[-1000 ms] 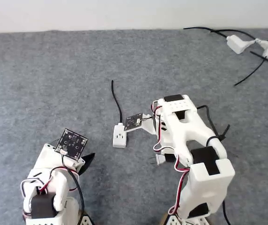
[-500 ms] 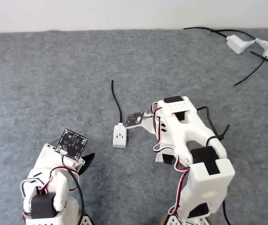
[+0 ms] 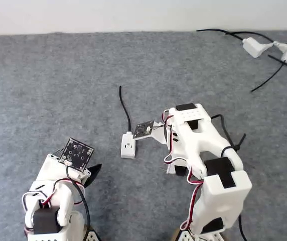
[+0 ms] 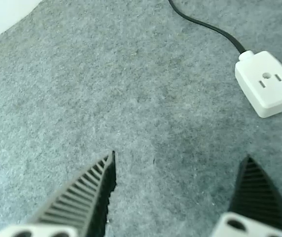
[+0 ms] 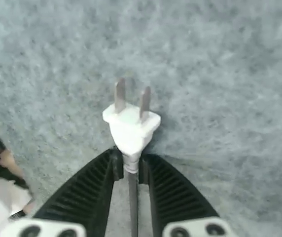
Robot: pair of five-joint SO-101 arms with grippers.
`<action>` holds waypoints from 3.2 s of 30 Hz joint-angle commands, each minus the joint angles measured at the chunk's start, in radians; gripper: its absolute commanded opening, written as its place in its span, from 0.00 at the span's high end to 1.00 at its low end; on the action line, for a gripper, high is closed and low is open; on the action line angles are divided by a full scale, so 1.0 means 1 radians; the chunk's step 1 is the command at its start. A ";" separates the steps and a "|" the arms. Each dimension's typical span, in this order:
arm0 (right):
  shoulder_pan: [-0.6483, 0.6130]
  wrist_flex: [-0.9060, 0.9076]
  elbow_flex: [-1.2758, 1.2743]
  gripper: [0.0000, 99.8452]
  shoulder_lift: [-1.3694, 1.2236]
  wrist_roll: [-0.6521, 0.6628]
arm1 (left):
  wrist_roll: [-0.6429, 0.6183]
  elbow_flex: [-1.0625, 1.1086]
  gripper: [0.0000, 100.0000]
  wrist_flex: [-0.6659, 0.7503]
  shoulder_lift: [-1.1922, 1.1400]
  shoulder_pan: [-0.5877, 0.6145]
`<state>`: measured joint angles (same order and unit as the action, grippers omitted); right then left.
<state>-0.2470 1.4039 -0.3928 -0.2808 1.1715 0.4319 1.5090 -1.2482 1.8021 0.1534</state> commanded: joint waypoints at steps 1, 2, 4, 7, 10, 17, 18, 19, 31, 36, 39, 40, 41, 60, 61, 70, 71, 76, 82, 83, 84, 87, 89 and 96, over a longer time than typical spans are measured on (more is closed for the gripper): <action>-0.019 0.068 0.055 0.99 0.094 -0.009 | 0.006 0.001 0.63 0.021 0.018 0.000; -0.019 0.079 0.060 0.99 0.117 -0.009 | 0.006 0.001 0.63 0.021 0.018 0.000; -0.016 0.104 0.068 0.99 0.166 -0.005 | 0.006 0.001 0.63 0.021 0.018 0.000; -0.018 0.143 0.069 0.99 0.237 -0.005 | 0.006 0.001 0.63 0.021 0.018 0.000; -0.019 0.177 0.071 0.99 0.306 -0.006 | 0.006 0.001 0.63 0.021 0.018 0.000; -0.025 0.259 0.072 0.99 0.478 -0.006 | 0.002 -0.022 0.63 0.031 0.018 -0.006; -0.033 0.269 0.074 0.99 0.503 -0.006 | -0.002 -0.045 0.63 0.038 0.018 -0.006; -0.039 0.289 0.083 0.99 0.530 -0.008 | -0.003 -0.081 0.63 0.041 0.018 -0.008; -0.160 0.302 0.192 0.99 0.794 -0.190 | -0.086 -0.429 0.63 0.054 0.017 -0.330; -0.257 0.214 0.189 0.99 0.901 -0.374 | -0.127 -0.460 0.63 0.106 0.014 -0.462; -0.332 0.206 0.189 0.99 0.949 -0.428 | -0.127 -0.455 0.63 0.120 0.014 -0.477; -0.358 0.211 0.189 0.99 0.960 -0.440 | -0.127 -0.458 0.63 0.120 0.014 -0.477; -0.381 0.214 0.187 0.99 0.967 -0.456 | -0.127 -0.460 0.63 0.120 0.014 -0.477; -0.507 0.275 0.146 0.99 1.024 -0.506 | -0.120 -0.311 0.63 0.249 0.017 -0.402; -0.510 0.286 0.157 0.99 1.046 -0.506 | -0.120 -0.295 0.63 0.269 0.017 -0.385; -0.541 0.329 0.176 0.99 1.135 -0.539 | -0.127 -0.240 0.63 0.296 0.017 -0.368; -0.541 0.326 0.176 0.99 1.133 -0.539 | -0.127 -0.240 0.63 0.296 0.017 -0.368; -0.542 0.318 0.180 0.99 1.135 -0.542 | -0.127 -0.232 0.63 0.249 0.017 -0.370; -0.541 0.331 0.221 0.99 1.135 -0.542 | -0.127 -0.194 0.63 0.249 0.018 -0.382; -0.541 0.334 0.230 0.99 1.136 -0.542 | -0.127 -0.193 0.63 0.247 0.018 -0.394; -0.542 0.344 0.244 0.99 1.133 -0.542 | -0.127 -0.191 0.63 0.242 0.018 -0.407; -0.542 0.351 0.253 0.99 1.129 -0.543 | -0.127 -0.191 0.63 0.241 0.018 -0.423; -0.542 0.352 0.253 0.99 1.130 -0.543 | -0.127 -0.180 0.63 0.241 0.018 -0.425; -0.542 0.366 0.255 0.99 1.130 -0.543 | -0.127 -0.145 0.63 0.247 0.018 -0.430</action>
<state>-0.7841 1.7492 -0.1995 0.8347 0.6421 0.3153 1.3709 -0.9996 1.8021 -0.2685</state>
